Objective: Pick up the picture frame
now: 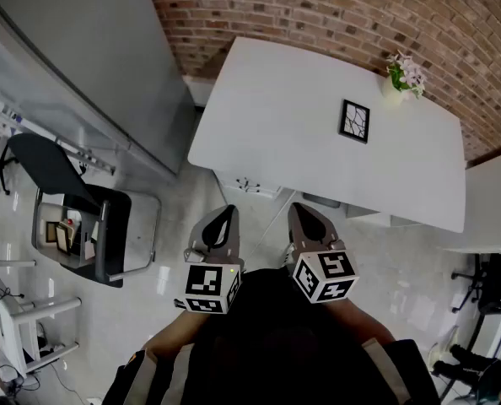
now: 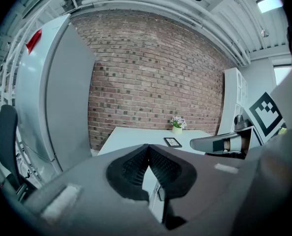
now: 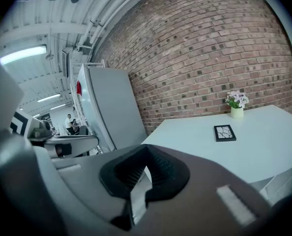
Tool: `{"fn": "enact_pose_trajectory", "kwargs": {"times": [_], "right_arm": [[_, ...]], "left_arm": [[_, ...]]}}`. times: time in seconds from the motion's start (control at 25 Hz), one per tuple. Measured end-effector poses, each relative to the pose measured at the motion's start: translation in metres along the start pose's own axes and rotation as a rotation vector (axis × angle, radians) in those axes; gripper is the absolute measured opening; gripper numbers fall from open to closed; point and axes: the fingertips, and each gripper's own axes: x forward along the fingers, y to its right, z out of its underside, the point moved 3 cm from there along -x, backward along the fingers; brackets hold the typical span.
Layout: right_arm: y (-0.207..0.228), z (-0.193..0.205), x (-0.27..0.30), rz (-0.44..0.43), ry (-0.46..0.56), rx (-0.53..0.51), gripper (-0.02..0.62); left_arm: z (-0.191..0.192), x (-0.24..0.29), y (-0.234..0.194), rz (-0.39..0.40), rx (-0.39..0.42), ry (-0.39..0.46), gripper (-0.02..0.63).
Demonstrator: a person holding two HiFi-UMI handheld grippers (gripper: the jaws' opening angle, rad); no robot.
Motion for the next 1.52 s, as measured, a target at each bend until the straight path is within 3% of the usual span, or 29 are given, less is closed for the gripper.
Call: {"fn": "enact_pose_trajectory", "kwargs": {"times": [0.64, 0.92, 1.32, 1.52], "right_arm": [[0.038, -0.02, -0.006, -0.03, 0.041, -0.021, 0.002], [0.09, -0.031, -0.026, -0.003, 0.074, 0.008, 0.002], [0.176, -0.04, -0.075, 0.067, 0.096, 0.022, 0.002], [0.198, -0.034, -0.085, 0.092, 0.095, 0.059, 0.002]], "left_arm": [[-0.014, 0.036, 0.035, 0.01, 0.029, -0.001, 0.0], [-0.025, 0.068, 0.086, 0.059, 0.064, 0.009, 0.0], [-0.032, 0.122, 0.189, 0.178, 0.129, -0.003, 0.0], [-0.028, 0.133, 0.208, 0.199, 0.144, -0.03, 0.0]]}}
